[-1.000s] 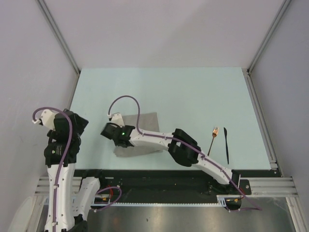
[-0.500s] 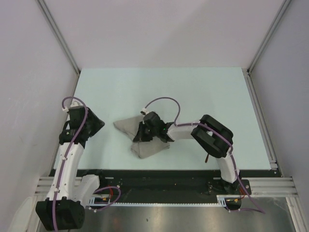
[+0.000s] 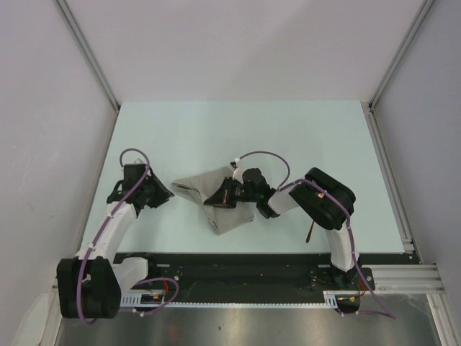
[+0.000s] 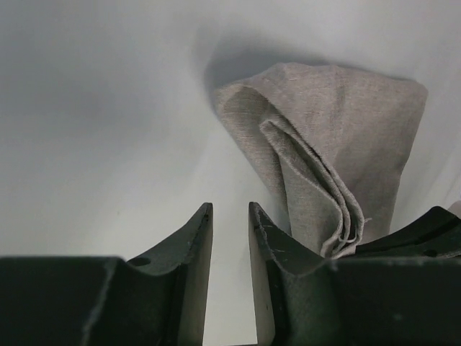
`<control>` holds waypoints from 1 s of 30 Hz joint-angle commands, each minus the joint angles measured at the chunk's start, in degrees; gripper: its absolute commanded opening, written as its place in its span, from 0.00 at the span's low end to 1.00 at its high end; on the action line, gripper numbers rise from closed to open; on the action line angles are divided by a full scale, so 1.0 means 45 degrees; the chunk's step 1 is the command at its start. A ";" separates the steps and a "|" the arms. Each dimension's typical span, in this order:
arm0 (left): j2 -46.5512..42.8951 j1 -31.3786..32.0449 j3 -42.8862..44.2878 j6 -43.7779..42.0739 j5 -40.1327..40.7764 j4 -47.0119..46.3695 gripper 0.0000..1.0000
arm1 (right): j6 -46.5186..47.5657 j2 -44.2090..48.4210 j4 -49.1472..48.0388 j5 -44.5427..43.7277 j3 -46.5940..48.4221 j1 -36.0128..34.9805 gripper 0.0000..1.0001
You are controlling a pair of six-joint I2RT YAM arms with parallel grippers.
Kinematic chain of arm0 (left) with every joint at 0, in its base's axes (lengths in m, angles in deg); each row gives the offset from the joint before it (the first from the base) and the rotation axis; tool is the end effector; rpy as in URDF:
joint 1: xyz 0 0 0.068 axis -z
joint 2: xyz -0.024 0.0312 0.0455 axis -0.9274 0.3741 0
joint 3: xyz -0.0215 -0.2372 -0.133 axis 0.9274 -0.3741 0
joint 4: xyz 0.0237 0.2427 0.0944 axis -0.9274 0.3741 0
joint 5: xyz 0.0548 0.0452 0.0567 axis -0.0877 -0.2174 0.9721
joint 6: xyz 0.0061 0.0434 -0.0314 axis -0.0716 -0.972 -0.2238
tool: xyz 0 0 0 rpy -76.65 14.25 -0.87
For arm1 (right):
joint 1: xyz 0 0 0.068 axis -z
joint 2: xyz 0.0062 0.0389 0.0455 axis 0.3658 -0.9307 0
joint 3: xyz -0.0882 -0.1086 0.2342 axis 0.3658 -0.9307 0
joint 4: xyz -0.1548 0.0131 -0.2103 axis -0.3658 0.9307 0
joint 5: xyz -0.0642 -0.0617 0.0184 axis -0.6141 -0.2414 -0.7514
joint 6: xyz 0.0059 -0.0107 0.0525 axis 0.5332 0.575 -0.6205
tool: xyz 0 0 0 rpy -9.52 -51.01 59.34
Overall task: Fold the napkin into a case and place the utensils inside
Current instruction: Fold the lower triangle-folded napkin at the center of the board.
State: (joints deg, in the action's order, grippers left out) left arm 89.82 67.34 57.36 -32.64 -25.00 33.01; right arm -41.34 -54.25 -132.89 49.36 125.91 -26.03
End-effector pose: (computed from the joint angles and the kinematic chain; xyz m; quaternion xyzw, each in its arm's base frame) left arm 0.2017 -0.0023 0.2092 -0.2967 0.8955 -0.1659 0.2872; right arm 0.2542 0.3032 0.1206 -0.0277 0.7903 0.5939 0.1478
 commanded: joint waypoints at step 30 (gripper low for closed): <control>0.3561 0.4176 0.0259 0.1630 -0.0183 -0.4057 0.26 | 0.3128 0.0654 0.3877 0.0795 0.0876 0.0142 0.39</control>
State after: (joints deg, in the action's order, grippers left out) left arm 107.40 85.07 55.41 -26.19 -26.66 16.79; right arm -36.71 -56.30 -127.75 53.51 125.96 -25.18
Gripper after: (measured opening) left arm 0.263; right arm 0.352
